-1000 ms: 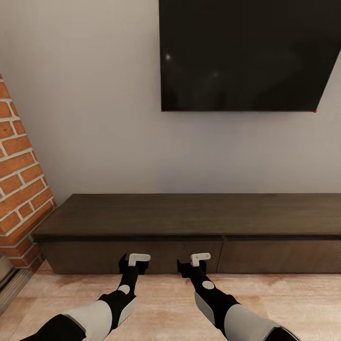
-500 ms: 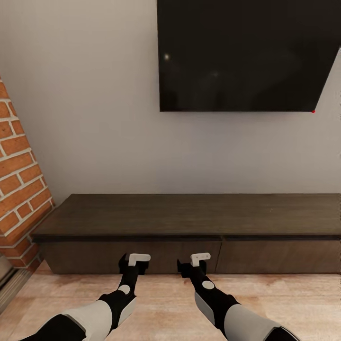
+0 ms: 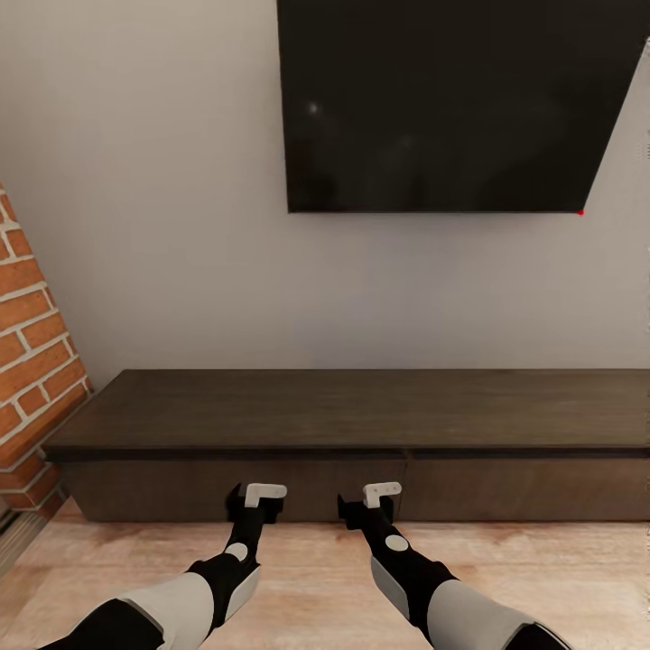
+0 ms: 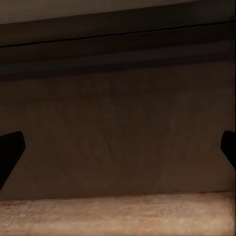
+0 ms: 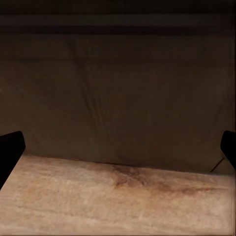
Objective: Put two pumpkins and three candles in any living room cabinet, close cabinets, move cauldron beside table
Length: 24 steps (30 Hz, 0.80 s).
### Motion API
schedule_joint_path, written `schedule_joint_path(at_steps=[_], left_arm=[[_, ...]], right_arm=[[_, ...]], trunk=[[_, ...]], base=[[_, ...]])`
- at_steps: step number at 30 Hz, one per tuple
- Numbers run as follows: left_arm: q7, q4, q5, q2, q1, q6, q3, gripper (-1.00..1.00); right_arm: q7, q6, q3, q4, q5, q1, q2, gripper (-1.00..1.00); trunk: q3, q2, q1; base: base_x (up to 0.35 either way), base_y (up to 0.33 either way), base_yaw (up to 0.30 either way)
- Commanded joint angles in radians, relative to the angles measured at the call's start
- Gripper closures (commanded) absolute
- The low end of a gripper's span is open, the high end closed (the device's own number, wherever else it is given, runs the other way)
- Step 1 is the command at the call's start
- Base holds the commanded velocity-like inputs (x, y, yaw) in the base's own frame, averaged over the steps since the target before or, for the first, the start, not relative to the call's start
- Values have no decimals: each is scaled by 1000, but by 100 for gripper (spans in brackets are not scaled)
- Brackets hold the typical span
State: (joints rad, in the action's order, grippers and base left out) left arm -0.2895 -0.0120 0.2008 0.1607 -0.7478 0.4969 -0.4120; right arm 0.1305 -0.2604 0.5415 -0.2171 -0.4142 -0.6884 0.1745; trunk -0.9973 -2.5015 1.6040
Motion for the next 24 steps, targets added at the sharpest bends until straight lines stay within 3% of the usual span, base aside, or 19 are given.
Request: schedule_joint_path(at_steps=[1,24], left_arm=[[-4,1,8,0,-1,3,-9,-100],[-2,14,1,1,-12,-6,2,-100]], right_arm=[[6,-3,9,1,-7,-1,0,-100],[11,-14,13,12,7,-13,0,-100]], trunk=[[-1,0,0],[-1,0,0]], base=[[-47,-155,0],[-37,-139,0]])
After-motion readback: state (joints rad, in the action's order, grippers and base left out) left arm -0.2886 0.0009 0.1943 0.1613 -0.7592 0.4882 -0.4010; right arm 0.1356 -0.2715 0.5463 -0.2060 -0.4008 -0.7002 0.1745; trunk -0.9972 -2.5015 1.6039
